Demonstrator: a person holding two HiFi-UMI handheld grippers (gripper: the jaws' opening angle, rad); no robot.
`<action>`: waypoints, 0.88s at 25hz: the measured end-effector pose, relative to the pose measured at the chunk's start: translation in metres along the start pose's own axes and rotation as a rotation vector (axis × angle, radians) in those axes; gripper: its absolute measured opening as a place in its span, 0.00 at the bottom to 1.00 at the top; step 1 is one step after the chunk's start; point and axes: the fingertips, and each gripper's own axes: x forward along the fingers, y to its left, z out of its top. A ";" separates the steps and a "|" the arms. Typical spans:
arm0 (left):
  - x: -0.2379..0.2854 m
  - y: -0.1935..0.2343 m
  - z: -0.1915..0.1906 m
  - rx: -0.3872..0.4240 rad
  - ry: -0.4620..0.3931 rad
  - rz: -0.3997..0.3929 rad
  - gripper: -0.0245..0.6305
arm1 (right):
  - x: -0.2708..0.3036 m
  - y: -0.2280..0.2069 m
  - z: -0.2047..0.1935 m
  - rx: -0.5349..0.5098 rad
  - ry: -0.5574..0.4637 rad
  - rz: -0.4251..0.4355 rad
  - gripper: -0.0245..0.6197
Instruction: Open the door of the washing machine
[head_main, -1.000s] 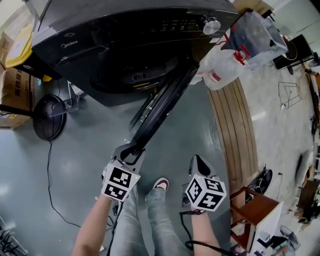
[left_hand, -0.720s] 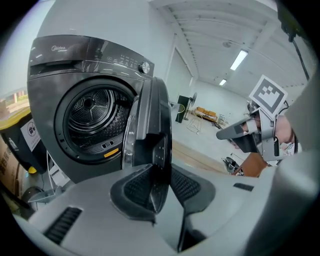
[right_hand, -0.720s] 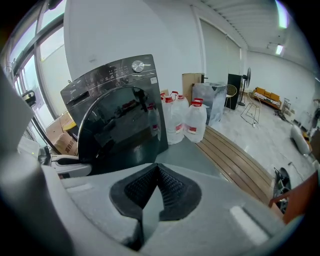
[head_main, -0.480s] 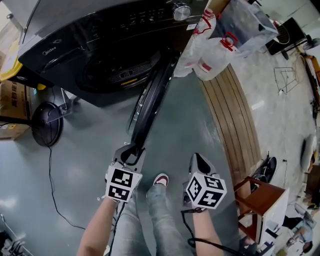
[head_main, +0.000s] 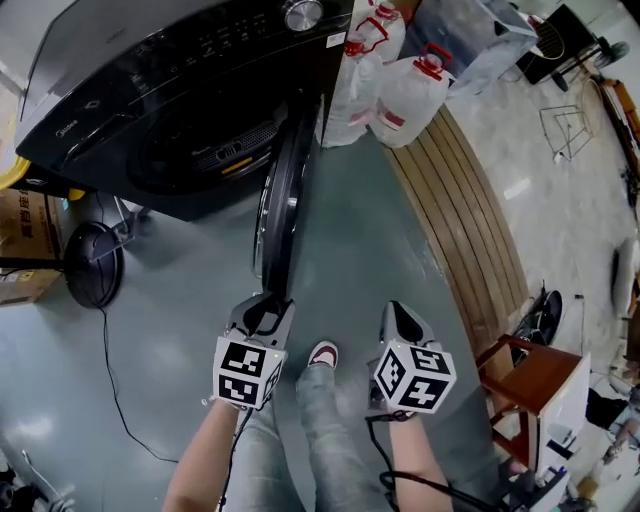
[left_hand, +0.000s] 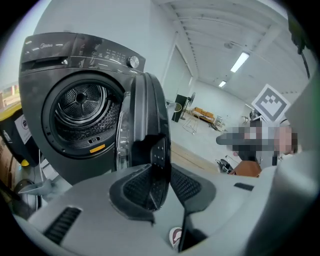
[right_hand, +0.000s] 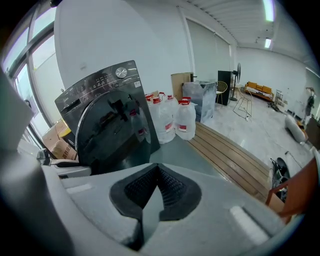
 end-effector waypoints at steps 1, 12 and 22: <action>0.002 -0.005 0.001 0.001 0.003 -0.008 0.20 | 0.000 -0.004 0.000 0.008 -0.002 -0.002 0.05; 0.027 -0.049 0.009 -0.018 0.013 -0.043 0.21 | -0.013 -0.058 -0.013 0.105 -0.008 -0.065 0.05; 0.044 -0.073 0.016 -0.026 0.024 -0.033 0.21 | -0.030 -0.107 -0.023 0.172 -0.019 -0.133 0.05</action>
